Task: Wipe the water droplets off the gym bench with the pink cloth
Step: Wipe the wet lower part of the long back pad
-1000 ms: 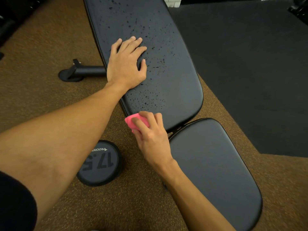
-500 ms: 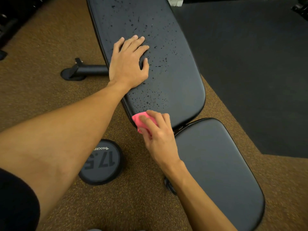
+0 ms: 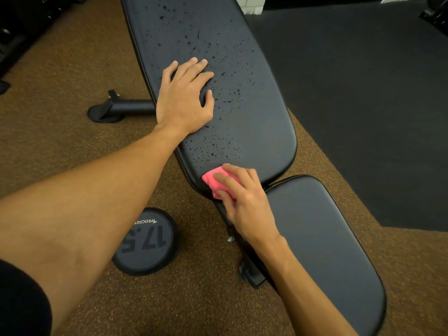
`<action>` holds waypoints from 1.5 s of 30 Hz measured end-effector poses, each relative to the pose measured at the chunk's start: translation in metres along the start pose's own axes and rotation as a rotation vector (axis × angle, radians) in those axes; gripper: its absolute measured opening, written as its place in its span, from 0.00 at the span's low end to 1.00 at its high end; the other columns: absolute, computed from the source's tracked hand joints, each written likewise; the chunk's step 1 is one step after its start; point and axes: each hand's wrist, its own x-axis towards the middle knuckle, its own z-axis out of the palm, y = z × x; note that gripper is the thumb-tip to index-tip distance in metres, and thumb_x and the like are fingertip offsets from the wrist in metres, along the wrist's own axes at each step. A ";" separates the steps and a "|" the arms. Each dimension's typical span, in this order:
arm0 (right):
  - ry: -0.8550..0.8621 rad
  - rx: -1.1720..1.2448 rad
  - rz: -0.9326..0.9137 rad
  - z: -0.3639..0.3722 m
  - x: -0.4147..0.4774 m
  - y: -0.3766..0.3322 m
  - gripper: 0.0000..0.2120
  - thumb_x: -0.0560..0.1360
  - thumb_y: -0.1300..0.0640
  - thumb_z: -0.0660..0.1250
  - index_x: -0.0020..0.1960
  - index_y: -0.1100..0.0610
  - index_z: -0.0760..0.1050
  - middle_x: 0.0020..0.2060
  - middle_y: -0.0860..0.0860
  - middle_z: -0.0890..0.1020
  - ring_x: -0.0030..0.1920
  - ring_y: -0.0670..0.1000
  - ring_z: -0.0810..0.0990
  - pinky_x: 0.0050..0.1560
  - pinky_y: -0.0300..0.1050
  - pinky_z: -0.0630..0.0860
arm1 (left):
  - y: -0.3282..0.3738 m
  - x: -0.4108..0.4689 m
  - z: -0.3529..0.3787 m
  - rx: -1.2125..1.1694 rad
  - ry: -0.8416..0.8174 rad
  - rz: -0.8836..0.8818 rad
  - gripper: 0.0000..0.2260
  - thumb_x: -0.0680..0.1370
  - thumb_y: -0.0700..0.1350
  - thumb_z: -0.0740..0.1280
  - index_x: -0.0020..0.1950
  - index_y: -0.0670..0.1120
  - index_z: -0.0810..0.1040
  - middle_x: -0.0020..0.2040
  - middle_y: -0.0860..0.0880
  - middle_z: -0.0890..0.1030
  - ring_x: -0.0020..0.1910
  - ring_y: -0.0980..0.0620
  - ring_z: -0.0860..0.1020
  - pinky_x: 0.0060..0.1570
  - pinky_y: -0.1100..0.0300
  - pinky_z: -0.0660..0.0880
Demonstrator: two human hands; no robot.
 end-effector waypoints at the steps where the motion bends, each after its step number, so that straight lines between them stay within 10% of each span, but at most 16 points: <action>1: 0.011 -0.010 0.026 -0.004 0.000 0.007 0.13 0.83 0.59 0.72 0.67 0.59 0.82 0.68 0.55 0.80 0.64 0.58 0.76 0.68 0.49 0.75 | 0.000 0.000 0.000 -0.002 0.002 0.000 0.21 0.83 0.54 0.60 0.73 0.49 0.79 0.78 0.52 0.74 0.80 0.51 0.67 0.81 0.46 0.57; 45: 0.169 -0.039 0.188 -0.006 0.063 0.027 0.14 0.83 0.63 0.70 0.68 0.58 0.81 0.67 0.53 0.79 0.61 0.56 0.73 0.67 0.39 0.69 | 0.001 0.000 0.002 -0.002 0.025 -0.001 0.20 0.83 0.53 0.62 0.72 0.49 0.80 0.78 0.51 0.74 0.80 0.51 0.68 0.81 0.46 0.58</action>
